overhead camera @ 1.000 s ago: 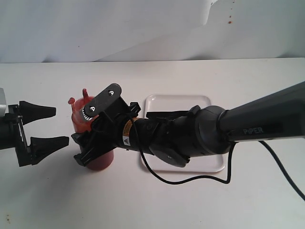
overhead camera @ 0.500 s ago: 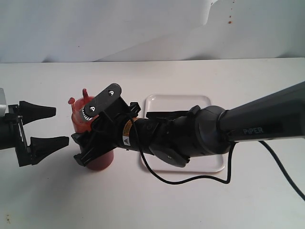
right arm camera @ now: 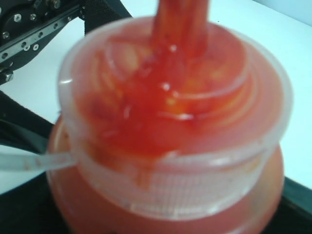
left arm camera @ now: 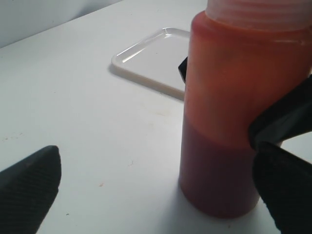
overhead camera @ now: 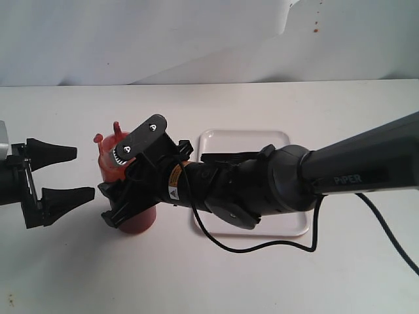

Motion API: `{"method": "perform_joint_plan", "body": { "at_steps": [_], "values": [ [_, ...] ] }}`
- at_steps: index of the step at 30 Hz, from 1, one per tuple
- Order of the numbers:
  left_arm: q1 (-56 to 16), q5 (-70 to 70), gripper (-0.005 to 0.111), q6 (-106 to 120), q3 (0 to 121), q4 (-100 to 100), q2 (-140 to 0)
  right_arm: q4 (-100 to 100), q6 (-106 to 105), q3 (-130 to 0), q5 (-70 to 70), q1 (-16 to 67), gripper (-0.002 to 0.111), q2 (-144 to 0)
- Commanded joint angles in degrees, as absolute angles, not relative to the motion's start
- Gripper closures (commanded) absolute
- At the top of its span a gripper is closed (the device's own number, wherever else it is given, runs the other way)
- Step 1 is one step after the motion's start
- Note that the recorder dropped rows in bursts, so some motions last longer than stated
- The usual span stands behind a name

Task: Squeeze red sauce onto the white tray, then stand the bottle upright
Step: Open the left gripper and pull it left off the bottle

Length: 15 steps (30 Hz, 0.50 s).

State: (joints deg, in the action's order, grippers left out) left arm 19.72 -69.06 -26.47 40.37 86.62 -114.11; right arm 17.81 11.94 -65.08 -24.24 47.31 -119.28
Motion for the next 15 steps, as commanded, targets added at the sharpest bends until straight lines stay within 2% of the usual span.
{"method": "perform_joint_plan", "body": {
  "at_steps": [1,4,5,8,9,10,15],
  "values": [
    [19.7,-70.0,0.002,-26.9,40.3,86.7,-113.6,17.5,12.2,-65.5,-25.2,47.4,0.100,-118.9],
    [19.7,-70.0,0.002,-26.9,40.3,86.7,-113.6,17.9,12.2,-65.5,-25.2,47.4,0.078,-118.9],
    [19.7,-70.0,0.002,-26.9,40.3,86.7,-113.6,17.9,12.2,-65.5,-25.2,47.4,0.066,-118.9],
    [19.7,-70.0,0.002,-26.9,40.3,86.7,-113.6,17.4,12.2,-65.5,-25.2,47.4,0.019,-118.9],
    [19.7,-70.0,0.002,-26.9,40.3,86.7,-113.6,17.0,12.2,-65.5,-25.2,47.4,0.006,-118.9],
    [19.7,-70.0,0.002,-26.9,40.3,86.7,-113.6,17.0,12.2,-65.5,-25.2,47.4,0.003,-118.9],
    [19.7,-70.0,0.002,-26.9,40.3,86.7,-113.6,17.0,12.2,-65.5,-25.0,47.4,0.003,-118.9]
  ]
}}
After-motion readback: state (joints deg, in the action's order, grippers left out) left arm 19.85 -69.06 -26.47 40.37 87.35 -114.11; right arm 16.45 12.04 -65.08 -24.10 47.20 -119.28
